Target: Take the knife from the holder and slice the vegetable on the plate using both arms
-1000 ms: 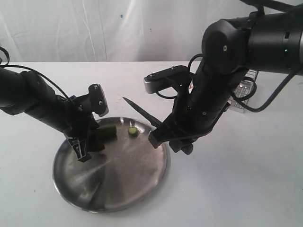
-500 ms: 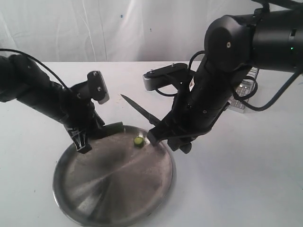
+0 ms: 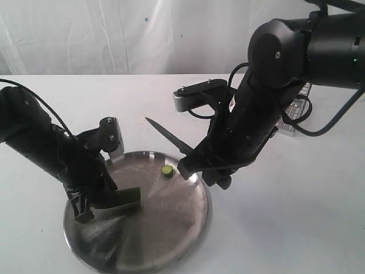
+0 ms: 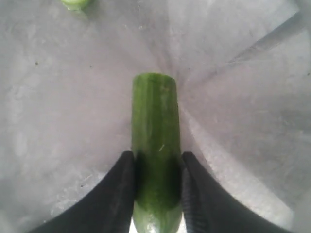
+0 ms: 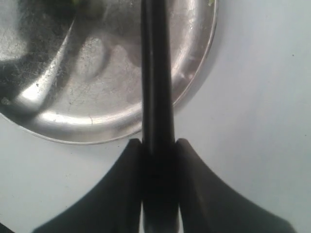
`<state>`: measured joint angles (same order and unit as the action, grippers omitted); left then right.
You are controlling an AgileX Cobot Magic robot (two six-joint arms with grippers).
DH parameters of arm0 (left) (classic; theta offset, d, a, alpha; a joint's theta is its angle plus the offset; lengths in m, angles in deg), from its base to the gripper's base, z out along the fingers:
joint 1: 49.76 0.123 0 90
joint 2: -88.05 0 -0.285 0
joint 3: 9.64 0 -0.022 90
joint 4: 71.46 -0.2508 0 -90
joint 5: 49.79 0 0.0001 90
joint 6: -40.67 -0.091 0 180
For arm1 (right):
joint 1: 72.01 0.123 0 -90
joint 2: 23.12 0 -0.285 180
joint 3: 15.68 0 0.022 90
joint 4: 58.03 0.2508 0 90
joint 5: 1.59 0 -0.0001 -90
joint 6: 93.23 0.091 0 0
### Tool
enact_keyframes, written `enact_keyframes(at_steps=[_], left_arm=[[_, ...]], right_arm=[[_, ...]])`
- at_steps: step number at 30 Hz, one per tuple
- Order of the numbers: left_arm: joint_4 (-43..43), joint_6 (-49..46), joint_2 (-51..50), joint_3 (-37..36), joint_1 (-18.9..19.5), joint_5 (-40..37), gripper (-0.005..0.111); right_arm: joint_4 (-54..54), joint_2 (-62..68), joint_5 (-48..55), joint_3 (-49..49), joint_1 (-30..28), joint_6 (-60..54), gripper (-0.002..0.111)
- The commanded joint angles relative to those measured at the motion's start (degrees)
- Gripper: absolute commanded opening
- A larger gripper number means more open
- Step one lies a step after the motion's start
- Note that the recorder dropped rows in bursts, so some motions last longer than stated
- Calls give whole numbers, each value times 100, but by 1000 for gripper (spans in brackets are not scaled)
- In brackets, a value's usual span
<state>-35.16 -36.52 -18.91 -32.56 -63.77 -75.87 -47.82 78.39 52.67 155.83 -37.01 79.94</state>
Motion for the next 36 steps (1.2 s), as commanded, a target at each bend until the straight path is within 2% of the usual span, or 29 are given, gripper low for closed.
enact_keyframes(at_steps=[1, 3, 5, 11, 13, 17, 19, 21, 23, 26, 28, 31, 33, 35, 36], left_arm=[[282, -14, 36, -49, 6, -99, 43], [326, -14, 36, -49, 6, -99, 58], [397, -14, 49, -49, 6, -99, 65], [564, 488, 578, 177, 6, -49, 65], [553, 657, 806, 217, 6, -255, 58], [82, 646, 1067, 217, 6, -923, 21], [-42, 632, 1076, 217, 6, -1418, 9], [70, 373, 1076, 217, -16, -2126, 8], [272, 104, 1076, 158, -132, -2681, 14], [299, -27, 1076, -115, -378, -3131, 19], [299, -166, 1076, -415, -516, -3100, 19], [288, -579, 1076, -976, -767, -2573, 18], [288, -758, 1076, -1382, -947, -1890, 13], [313, -770, 1076, -1746, -1121, -1025, 2], [340, -770, 1076, -1870, -1201, -635, 0]], right_arm=[[31, -58, -12, -23, -30, -63, 0], [31, -58, -12, -23, -30, -63, 0], [31, -58, -12, -23, -30, -63, 0], [31, -58, -10, -23, -30, -63, 0], [31, -58, -10, -23, -30, -63, 0], [48, -58, 4, -23, -30, -53, 0], [62, -58, 39, -23, -30, -53, 0], [62, -58, 63, -23, -30, -53, 0], [62, -58, 63, -23, -30, -53, 0], [62, -58, 38, -23, -30, -53, 0], [62, -58, 24, -23, -30, -42, 0], [62, -58, -2, -23, -30, -30, 0], [62, -58, -2, -23, -30, -30, 0], [62, -58, -2, -23, -30, -30, 0], [62, -58, -2, -23, -30, -30, 0]])
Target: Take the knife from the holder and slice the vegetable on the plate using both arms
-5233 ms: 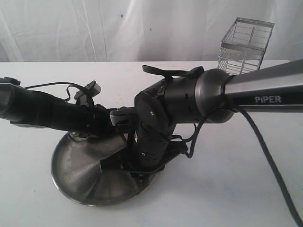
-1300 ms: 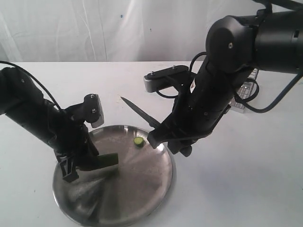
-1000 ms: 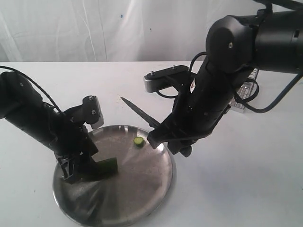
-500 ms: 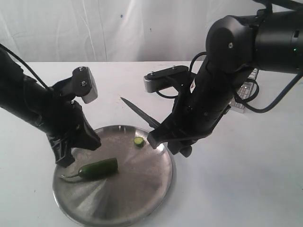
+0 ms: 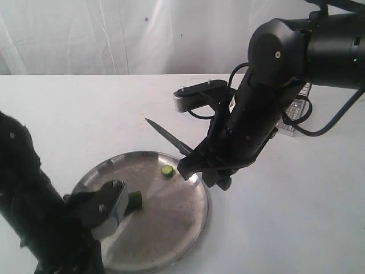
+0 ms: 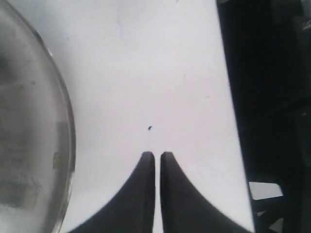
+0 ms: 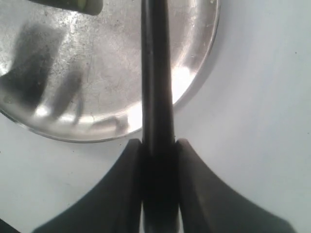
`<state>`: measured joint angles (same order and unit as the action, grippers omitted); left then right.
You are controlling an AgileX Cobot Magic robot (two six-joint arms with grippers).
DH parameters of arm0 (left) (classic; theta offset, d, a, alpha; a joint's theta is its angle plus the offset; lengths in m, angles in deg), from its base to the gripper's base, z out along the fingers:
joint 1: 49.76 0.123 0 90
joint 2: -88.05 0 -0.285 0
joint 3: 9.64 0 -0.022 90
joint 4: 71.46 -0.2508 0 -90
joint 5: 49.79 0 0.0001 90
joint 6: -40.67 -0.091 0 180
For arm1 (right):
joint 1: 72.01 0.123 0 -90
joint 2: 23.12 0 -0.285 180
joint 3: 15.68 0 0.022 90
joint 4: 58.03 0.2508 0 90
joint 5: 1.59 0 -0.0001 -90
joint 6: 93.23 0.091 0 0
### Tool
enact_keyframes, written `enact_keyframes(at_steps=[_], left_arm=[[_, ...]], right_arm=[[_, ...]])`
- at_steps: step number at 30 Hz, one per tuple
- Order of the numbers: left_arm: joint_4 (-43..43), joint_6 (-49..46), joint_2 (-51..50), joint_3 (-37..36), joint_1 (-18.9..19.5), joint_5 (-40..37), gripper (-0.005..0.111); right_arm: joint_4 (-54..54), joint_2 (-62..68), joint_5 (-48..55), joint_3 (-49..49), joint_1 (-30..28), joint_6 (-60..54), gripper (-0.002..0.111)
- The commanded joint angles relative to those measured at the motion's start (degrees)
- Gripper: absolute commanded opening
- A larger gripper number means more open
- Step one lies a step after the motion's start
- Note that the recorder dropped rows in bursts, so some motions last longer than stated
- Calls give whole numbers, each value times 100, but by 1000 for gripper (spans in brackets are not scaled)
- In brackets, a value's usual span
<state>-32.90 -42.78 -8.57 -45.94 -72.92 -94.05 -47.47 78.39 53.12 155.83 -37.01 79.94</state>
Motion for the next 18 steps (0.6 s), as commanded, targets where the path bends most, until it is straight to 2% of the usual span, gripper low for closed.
enact_keyframes(at_steps=[1, 3, 7, 12, 18], left_arm=[[188, -144, 42, -653, -389, 1543, 0], [313, -144, 42, -767, -583, 1969, 0], [315, -270, 21, -781, -901, 2075, 0], [382, -223, 12, -781, -947, 2628, 0], [483, -223, 12, -781, -947, 2670, 0]], right_arm=[[27, -58, -47, -23, -30, -30, 0], [37, -58, -48, -23, -30, -30, 0], [36, -58, -82, -23, -30, -30, 0], [36, -58, -29, -23, -30, 5, 0], [36, -58, 0, -23, -30, 80, 0]])
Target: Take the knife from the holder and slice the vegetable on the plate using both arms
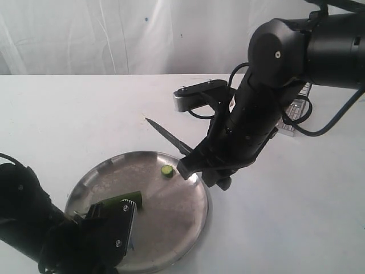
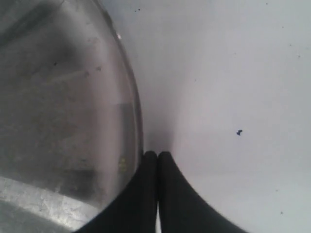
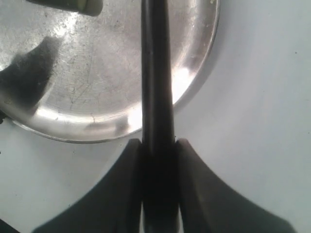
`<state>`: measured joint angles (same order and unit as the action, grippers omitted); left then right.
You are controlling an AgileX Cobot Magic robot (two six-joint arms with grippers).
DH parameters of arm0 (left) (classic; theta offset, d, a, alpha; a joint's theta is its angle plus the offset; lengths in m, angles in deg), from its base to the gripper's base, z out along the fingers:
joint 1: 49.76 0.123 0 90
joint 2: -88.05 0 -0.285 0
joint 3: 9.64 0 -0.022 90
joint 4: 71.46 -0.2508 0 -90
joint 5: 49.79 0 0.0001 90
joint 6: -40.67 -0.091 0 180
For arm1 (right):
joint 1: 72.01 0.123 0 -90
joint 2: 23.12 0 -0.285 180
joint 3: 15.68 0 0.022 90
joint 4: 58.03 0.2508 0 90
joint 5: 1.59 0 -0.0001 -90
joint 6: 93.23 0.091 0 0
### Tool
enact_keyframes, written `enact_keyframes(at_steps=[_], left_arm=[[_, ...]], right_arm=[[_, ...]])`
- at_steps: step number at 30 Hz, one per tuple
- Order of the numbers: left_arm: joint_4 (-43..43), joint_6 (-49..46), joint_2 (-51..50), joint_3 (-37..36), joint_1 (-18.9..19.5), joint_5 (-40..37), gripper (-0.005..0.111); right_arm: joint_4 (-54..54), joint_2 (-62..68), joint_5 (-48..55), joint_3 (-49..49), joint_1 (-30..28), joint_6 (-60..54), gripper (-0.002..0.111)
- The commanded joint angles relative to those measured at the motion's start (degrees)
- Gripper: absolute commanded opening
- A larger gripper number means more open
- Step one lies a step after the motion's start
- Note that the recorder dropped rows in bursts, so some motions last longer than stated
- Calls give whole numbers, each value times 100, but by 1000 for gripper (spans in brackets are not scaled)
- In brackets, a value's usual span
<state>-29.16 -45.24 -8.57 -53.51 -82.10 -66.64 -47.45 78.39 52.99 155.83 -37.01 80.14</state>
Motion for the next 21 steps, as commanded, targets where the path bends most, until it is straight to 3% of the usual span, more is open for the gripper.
enact_keyframes(at_steps=[1, 11, 21], left_arm=[[109, 12, 12, -24, -30, -71, 0], [109, 2, -393, -1, -30, 284, 0], [214, 18, -444, 9, -30, 1542, 0]], right_arm=[[33, -58, 13, -23, -30, 73, 0], [33, -58, 99, -23, -30, 183, 0], [33, -58, 192, -23, -30, 183, 0]])
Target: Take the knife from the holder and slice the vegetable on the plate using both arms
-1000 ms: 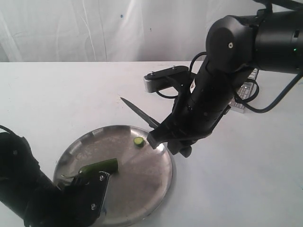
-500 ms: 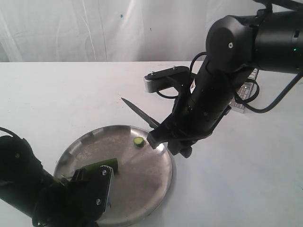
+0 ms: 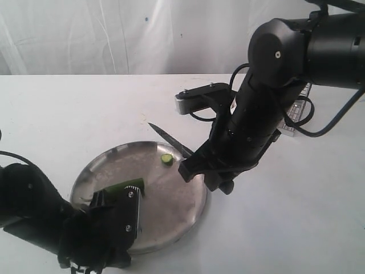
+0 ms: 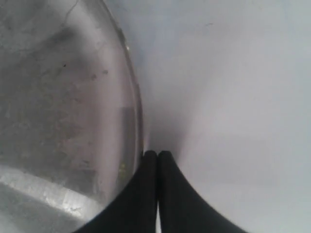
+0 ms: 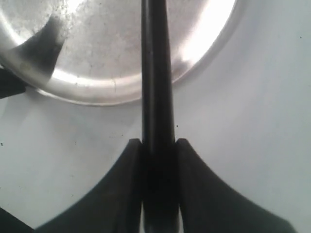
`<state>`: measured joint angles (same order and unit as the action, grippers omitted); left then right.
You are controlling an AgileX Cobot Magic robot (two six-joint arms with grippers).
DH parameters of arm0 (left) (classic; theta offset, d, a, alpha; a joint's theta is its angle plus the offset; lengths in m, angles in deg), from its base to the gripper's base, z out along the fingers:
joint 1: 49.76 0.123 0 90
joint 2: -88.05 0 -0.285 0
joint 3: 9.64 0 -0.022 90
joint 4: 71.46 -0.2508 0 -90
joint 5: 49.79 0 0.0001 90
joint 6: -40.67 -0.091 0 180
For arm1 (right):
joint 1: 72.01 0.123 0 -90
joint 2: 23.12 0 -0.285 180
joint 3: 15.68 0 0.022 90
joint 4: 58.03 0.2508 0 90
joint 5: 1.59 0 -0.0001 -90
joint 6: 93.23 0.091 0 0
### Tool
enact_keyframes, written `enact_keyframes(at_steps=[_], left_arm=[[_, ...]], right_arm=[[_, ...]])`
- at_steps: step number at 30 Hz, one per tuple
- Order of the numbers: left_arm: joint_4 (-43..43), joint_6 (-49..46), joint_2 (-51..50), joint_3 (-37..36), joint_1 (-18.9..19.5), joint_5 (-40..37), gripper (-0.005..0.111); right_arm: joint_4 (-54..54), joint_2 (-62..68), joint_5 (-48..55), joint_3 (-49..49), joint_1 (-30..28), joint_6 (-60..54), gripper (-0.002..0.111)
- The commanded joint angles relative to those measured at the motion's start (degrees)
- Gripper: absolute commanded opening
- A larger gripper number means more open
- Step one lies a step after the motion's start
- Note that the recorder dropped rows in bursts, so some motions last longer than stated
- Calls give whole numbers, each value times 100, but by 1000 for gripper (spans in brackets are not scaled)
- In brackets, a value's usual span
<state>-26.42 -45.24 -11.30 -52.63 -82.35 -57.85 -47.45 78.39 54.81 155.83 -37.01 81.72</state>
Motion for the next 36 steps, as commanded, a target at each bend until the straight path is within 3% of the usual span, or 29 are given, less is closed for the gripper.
enact_keyframes(at_steps=[1, 8, 16, 20, 22, 23, 26, 31, 34, 36], left_arm=[[-59, 18, -177, -79, -5, 775, 0], [-59, 18, -307, -63, -5, 1304, 0], [-59, 181, 571, 335, -5, 93, 0], [-48, 772, 1510, 405, 377, 1243, 0], [-58, 855, 1627, 457, 714, 1379, 0], [-74, 757, 1638, 518, 1047, 1159, 0], [-245, 387, 1420, 815, 1514, -196, 0], [-104, -289, 612, 1514, 1612, -1323, 0], [-160, -908, 91, 1831, 1612, -1496, 0], [-149, -1340, -216, 1868, 1612, -829, 0]], right_arm=[[33, -58, 10, -23, -30, 24, 0], [33, -58, 9, -23, -30, 121, 0], [26, -47, -182, -23, -19, 450, 0], [25, 1, -313, -23, 187, 731, 0], [-69, 15, -440, -23, 368, 889, 0], [-195, 40, -544, -23, 470, 1005, 0], [-916, 116, -732, 28, 640, 1643, 0], [-1434, 167, -243, 54, 611, 1879, 0], [-1557, 167, -79, 54, 611, 1879, 0], [-1634, 167, -149, 54, 611, 1879, 0]])
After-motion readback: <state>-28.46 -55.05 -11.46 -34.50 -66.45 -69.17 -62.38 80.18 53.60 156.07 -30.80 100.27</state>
